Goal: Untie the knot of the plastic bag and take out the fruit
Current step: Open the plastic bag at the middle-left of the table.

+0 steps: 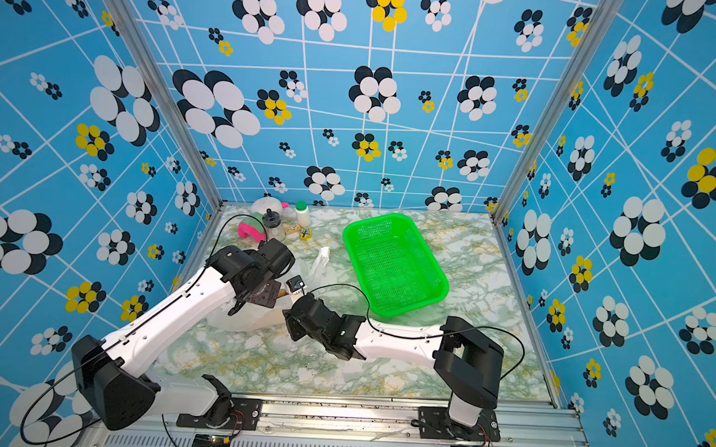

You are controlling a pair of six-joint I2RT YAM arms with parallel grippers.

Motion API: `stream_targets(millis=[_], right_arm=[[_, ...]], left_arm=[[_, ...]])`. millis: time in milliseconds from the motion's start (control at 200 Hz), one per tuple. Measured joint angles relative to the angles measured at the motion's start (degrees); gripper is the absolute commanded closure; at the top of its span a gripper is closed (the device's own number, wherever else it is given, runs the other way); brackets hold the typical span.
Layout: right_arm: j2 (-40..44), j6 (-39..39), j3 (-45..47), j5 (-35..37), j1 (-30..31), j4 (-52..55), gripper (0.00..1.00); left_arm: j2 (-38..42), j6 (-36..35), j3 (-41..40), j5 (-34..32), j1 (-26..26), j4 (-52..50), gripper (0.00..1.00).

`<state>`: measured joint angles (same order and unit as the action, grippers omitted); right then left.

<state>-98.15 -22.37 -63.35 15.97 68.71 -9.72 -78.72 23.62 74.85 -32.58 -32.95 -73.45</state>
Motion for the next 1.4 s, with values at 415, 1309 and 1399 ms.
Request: stream_targets(millis=[415,1309,1399], right_arm=[[4.2,0.8,4.2,-1.4,-0.1,-3.1,0.34],[-9.4,24.5,-15.4,-3.6,0.0,-2.1,0.58],[-9.3,25.0,-15.2,-2.8,-0.1,-3.4,0.58]], left_arm=[[-8.0,-0.7,4.7,0.8,2.7,4.0,0.91],[-7.2,-4.0,9.6,2.6,9.3,9.2,1.0],[-7.2,-4.0,10.6,3.8,9.6,9.4,1.0]])
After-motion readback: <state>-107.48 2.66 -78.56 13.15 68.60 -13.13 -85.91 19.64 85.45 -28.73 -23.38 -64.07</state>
